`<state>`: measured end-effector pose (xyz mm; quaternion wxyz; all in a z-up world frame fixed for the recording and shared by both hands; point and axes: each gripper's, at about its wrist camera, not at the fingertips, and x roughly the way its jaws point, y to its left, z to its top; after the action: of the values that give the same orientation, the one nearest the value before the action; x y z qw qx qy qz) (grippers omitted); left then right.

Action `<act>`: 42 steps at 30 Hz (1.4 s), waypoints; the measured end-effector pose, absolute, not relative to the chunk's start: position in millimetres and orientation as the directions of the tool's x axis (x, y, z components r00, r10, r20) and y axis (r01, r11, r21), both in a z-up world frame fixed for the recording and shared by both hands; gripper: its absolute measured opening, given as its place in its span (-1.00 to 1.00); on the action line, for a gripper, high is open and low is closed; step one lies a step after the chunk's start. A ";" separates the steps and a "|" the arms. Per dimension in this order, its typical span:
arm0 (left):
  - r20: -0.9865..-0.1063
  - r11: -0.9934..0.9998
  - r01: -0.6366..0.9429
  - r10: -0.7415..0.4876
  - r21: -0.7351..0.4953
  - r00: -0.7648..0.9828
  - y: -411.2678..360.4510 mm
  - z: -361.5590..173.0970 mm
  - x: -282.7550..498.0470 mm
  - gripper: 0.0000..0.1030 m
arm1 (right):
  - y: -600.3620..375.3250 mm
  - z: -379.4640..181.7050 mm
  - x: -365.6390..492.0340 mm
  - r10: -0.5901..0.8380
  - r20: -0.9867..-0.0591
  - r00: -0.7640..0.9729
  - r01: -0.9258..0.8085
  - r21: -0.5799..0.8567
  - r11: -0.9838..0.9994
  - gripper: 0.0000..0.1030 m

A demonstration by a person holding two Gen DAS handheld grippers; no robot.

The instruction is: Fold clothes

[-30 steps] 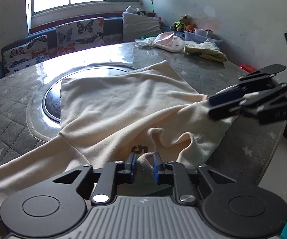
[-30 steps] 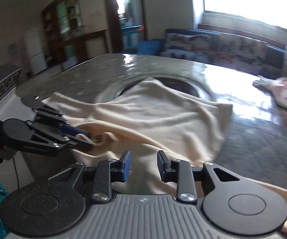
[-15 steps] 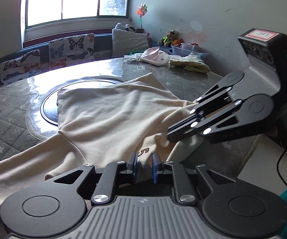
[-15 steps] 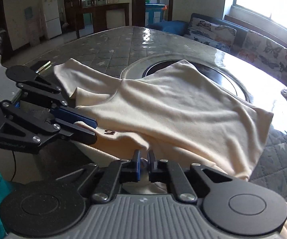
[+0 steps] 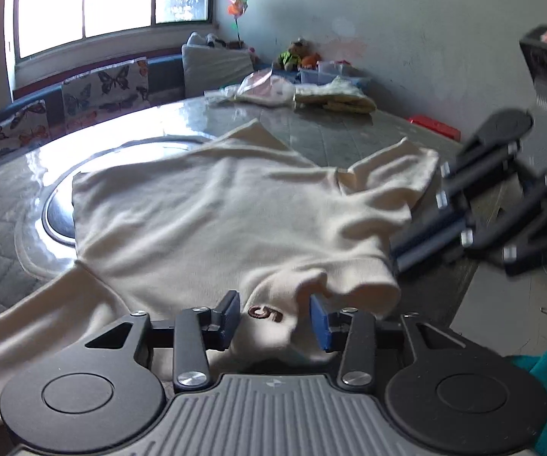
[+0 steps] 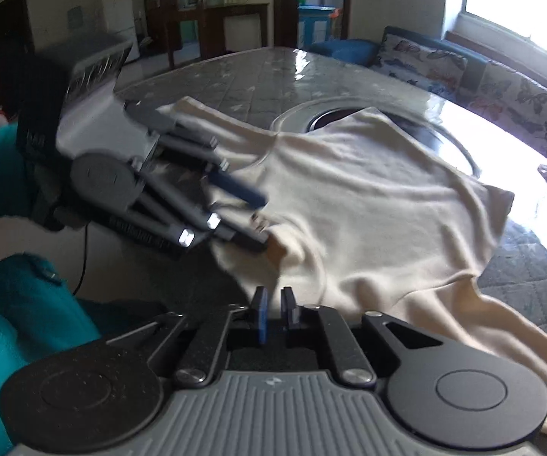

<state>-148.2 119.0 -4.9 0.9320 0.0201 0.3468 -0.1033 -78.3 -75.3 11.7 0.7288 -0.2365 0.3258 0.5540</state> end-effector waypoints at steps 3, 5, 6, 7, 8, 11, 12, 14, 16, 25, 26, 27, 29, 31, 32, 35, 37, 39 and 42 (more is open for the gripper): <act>-0.644 0.980 0.193 -0.174 -0.042 0.745 121.4 -5.8 -155.5 -0.60 | -75.6 11.9 -68.6 0.669 -0.716 0.200 -0.947 0.033 0.319 -0.37; -0.641 0.982 0.182 -0.171 -0.049 0.748 124.0 -3.8 -158.5 -0.73 | -68.8 4.3 -63.7 0.671 -0.718 0.186 -0.944 0.059 0.325 -0.32; -0.642 0.983 0.177 -0.166 -0.048 0.749 125.4 -2.7 -159.8 -0.76 | -67.6 1.3 -64.3 0.671 -0.720 0.177 -0.945 0.065 0.320 -0.25; -0.641 0.984 0.173 -0.164 -0.049 0.749 126.3 -0.3 -160.7 -0.76 | -65.9 -0.9 -65.1 0.670 -0.722 0.174 -0.946 0.065 0.317 -0.25; -0.641 0.984 0.172 -0.162 -0.048 0.751 126.7 0.7 -161.3 -0.78 | -62.1 -7.5 -67.7 0.663 -0.729 0.172 -0.950 0.054 0.307 -0.26; -0.635 0.983 0.181 -0.165 -0.041 0.754 126.4 4.7 -164.5 -0.80 | -57.7 -16.2 -71.0 0.635 -0.741 0.219 -0.944 0.005 0.330 -0.53; -0.633 0.982 0.187 -0.168 -0.037 0.755 125.8 6.4 -165.9 -0.80 | -59.0 -15.2 -70.9 0.637 -0.738 0.221 -0.943 0.004 0.332 -0.75; -0.630 0.977 0.213 -0.184 -0.030 0.755 125.2 8.5 -170.0 -0.80 | -64.5 -9.5 -71.4 0.644 -0.732 0.223 -0.946 -0.002 0.325 -0.84; -0.641 0.970 0.238 -0.207 -0.038 0.739 125.7 6.0 -169.7 -0.80 | -69.6 -6.7 -73.3 0.644 -0.736 0.209 -0.953 -0.005 0.304 -0.84; -0.580 0.958 0.286 -0.249 -0.030 0.776 140.2 31.9 -170.7 -0.67 | -79.6 3.1 -68.7 0.666 -0.737 0.118 -0.969 0.061 0.240 -0.55; -0.563 0.960 0.279 -0.243 -0.023 0.790 142.4 37.8 -168.9 -0.66 | -81.2 7.5 -63.8 0.673 -0.727 0.137 -0.966 0.051 0.252 -0.55; -0.550 0.963 0.271 -0.235 -0.017 0.802 143.0 42.1 -163.9 -0.65 | -82.8 11.9 -58.9 0.681 -0.716 0.155 -0.964 0.042 0.263 -0.55; -0.534 0.965 0.262 -0.234 -0.025 0.812 140.9 43.3 -149.5 -0.63 | -83.7 16.6 -46.8 0.689 -0.697 0.198 -0.953 0.026 0.301 -0.54; -0.531 0.965 0.257 -0.240 -0.044 0.813 137.3 40.5 -132.2 -0.51 | -82.3 17.5 -32.4 0.689 -0.682 0.248 -0.936 0.017 0.353 -0.53; -0.547 0.964 0.260 -0.248 -0.057 0.800 133.5 34.2 -123.5 -0.48 | -80.9 16.4 -25.0 0.688 -0.677 0.262 -0.927 0.023 0.375 -0.53; -0.592 0.956 0.278 -0.278 -0.094 0.757 121.5 14.5 -101.2 -0.47 | -78.2 16.2 8.7 0.687 -0.662 0.301 -0.890 0.064 0.451 -0.47; -0.616 0.948 0.296 -0.303 -0.117 0.727 113.7 3.5 -95.1 -0.45 | -78.5 19.6 36.9 0.684 -0.645 0.341 -0.856 0.087 0.509 -0.20; -0.626 0.939 0.319 -0.328 -0.131 0.707 106.4 -3.3 -96.7 -0.36 | -75.7 21.4 62.5 0.677 -0.639 0.364 -0.830 0.107 0.547 -0.11; -0.634 0.930 0.341 -0.347 -0.138 0.691 99.1 -9.2 -100.8 -0.26 | -70.6 18.7 103.0 0.665 -0.638 0.389 -0.787 0.145 0.600 0.11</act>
<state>-100.8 99.1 -9.2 0.9196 -0.0047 0.3454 -0.1872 103.0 -70.6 18.7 0.8284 -0.0905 0.3370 0.4382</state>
